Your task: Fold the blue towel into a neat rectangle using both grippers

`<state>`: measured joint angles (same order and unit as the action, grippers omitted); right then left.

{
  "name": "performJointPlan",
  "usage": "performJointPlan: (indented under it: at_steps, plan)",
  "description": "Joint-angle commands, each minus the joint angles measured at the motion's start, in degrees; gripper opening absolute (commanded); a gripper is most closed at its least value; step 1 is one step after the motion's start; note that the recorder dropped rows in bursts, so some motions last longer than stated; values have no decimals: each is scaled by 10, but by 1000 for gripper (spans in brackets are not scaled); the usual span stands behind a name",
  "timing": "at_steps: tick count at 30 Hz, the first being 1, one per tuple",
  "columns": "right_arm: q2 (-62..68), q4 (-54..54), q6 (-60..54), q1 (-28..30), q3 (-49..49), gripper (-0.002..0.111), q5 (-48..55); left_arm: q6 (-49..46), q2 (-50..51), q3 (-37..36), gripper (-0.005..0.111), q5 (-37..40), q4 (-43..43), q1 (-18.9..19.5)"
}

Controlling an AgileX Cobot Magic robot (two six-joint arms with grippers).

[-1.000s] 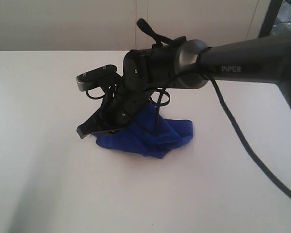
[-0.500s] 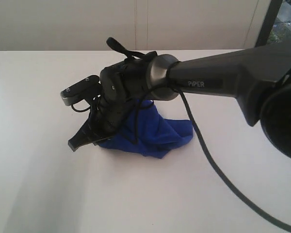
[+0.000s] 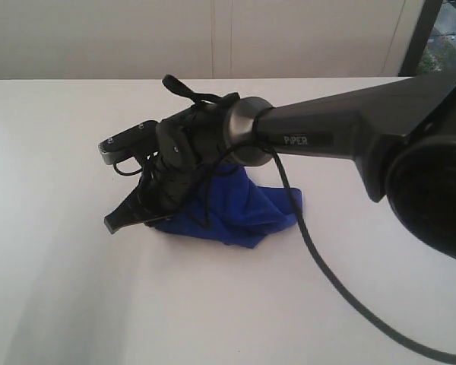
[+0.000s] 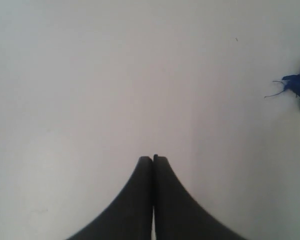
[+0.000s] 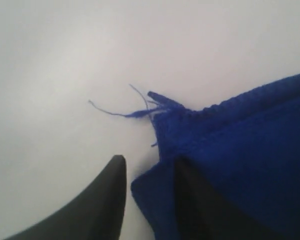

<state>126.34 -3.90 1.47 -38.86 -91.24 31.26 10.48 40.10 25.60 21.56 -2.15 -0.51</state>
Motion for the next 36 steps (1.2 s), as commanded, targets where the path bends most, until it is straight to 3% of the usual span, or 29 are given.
performJointPlan:
  at_steps: [1, 7, 13, 36]
  plan:
    - [19, -6, 4, 0, -2, 32, -9, -2, 0, 4, 0, 10, -6, -1]
    - [43, -7, 4, 0, -2, 25, 2, -2, 0, 4, 0, 10, -6, -1]
    - [34, -5, 4, 0, -2, 0, 10, -2, 0, 4, 0, 12, -6, -1]
    - [-65, -7, 14, 17, -2, 0, 70, -15, 0, -6, 0, 20, -6, -1]
